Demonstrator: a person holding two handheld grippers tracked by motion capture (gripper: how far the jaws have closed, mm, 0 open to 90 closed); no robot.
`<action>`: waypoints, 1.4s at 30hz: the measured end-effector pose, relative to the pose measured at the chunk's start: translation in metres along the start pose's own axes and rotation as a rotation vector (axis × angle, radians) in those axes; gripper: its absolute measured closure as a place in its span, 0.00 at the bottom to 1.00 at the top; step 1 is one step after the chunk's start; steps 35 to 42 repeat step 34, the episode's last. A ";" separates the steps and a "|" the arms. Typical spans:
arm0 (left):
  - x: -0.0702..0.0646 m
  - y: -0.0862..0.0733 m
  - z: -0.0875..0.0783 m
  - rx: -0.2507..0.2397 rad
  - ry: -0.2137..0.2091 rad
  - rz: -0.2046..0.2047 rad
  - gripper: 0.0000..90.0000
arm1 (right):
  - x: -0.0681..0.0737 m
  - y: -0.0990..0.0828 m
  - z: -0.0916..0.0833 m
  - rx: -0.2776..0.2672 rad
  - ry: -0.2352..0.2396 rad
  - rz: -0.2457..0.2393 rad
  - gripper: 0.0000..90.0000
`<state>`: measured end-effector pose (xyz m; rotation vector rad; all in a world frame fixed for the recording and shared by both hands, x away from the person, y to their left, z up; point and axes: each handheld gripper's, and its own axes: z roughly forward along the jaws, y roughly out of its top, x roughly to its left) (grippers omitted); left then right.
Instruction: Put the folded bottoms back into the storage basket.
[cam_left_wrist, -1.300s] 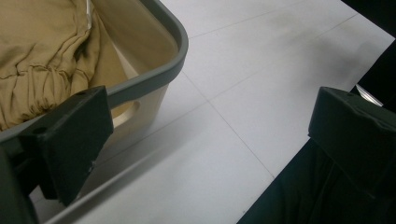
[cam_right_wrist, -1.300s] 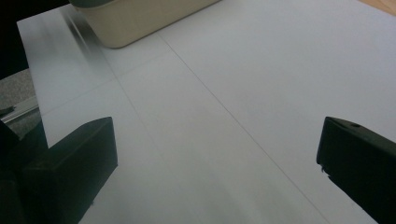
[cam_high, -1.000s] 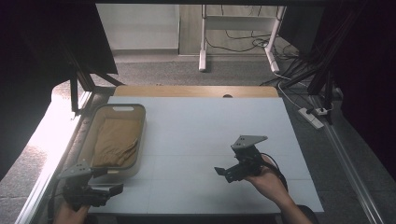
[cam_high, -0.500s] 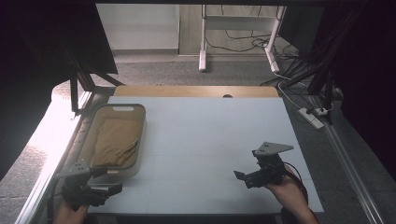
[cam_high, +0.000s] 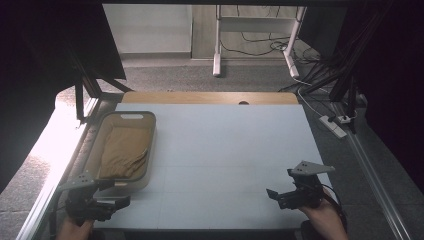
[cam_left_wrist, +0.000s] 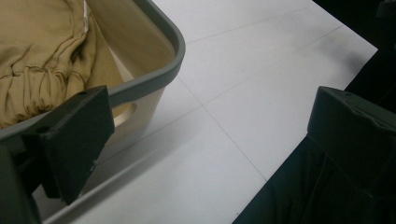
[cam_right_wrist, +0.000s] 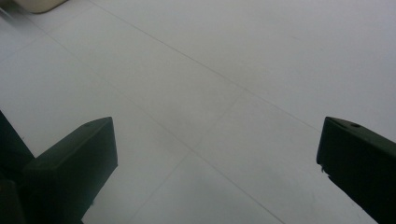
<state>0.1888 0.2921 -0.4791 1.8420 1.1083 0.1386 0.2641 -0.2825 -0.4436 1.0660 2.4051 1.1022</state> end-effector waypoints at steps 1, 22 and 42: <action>0.000 0.000 0.000 0.000 0.001 0.000 0.02 | -0.001 -0.002 -0.002 -0.003 -0.007 0.003 0.00; -0.003 0.000 0.001 0.016 0.029 0.016 0.02 | -0.010 -0.021 -0.030 -0.016 -0.070 0.060 0.00; -0.006 0.002 0.003 0.040 0.057 0.023 0.02 | -0.002 -0.026 -0.036 0.020 -0.104 0.049 0.00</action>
